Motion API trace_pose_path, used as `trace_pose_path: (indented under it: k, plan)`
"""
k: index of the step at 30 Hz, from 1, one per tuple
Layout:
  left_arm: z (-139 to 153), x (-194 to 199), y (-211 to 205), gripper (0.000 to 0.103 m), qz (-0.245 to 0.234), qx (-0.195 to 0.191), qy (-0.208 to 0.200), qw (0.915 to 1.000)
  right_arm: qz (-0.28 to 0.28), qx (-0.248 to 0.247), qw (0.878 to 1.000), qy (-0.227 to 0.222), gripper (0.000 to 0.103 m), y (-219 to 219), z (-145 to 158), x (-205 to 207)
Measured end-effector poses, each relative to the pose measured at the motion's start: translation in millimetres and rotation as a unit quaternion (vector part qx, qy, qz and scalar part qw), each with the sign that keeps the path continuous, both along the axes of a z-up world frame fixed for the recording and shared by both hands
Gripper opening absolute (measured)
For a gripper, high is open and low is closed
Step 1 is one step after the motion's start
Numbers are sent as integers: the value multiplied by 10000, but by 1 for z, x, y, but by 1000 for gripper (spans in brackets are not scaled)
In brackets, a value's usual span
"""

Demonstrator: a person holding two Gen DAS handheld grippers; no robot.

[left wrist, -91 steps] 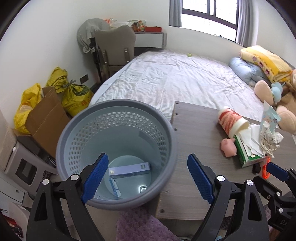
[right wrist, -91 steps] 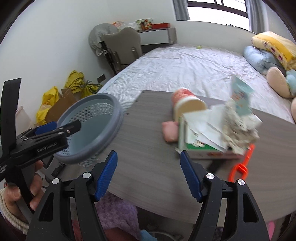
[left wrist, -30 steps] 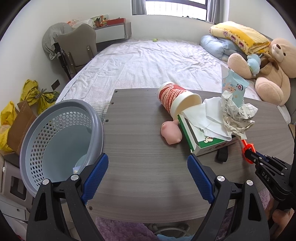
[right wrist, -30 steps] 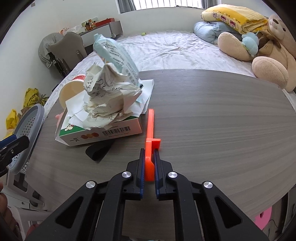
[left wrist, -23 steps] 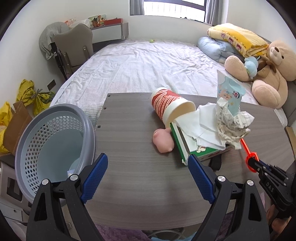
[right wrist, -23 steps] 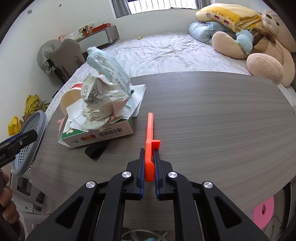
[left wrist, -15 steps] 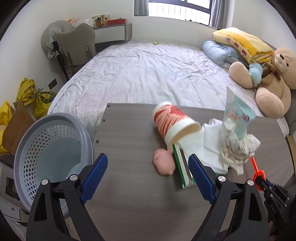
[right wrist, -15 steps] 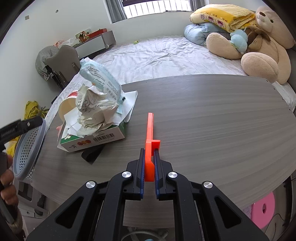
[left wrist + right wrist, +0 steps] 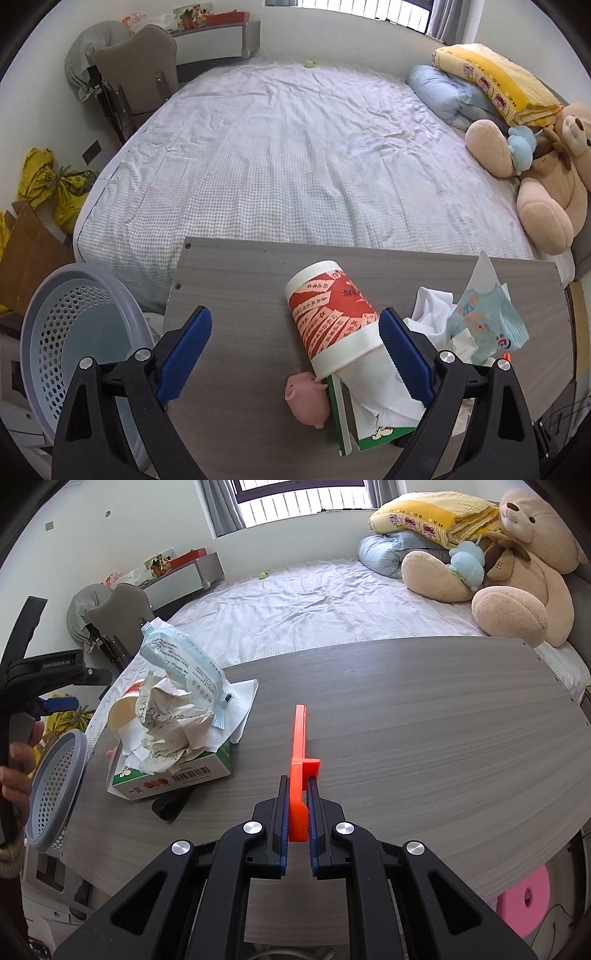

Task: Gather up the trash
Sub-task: 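Grasp the red-and-white paper cup with the left gripper while the right gripper holds the scoop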

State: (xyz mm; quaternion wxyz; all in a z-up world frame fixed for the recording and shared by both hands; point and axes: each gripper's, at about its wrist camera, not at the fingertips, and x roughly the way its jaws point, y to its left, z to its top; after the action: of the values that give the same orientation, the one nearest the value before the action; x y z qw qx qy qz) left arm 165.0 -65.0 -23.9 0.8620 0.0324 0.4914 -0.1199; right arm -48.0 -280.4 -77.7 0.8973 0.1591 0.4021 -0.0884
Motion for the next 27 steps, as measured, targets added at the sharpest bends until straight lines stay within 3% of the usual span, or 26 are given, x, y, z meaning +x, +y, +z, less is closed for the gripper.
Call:
trace_pose_path:
  k: [12, 24, 26, 27]
  plan:
    - [-31, 33, -32, 91, -116, 136, 790, 9967, -40, 161, 9998, -112, 9, -17, 0, -3]
    - [-55, 37, -40, 91, -95, 251, 1089, 9937, -86, 245, 9995, -156, 9, -24, 1, -7]
    - [-55, 36, -40, 89, -118, 199, 1059, 9941, -84, 256, 9995, -160, 9, -24, 1, -7]
    - [-55, 36, -39, 83, -129, 188, 1048, 9942, -82, 255, 9995, -161, 9, -23, 1, -7]
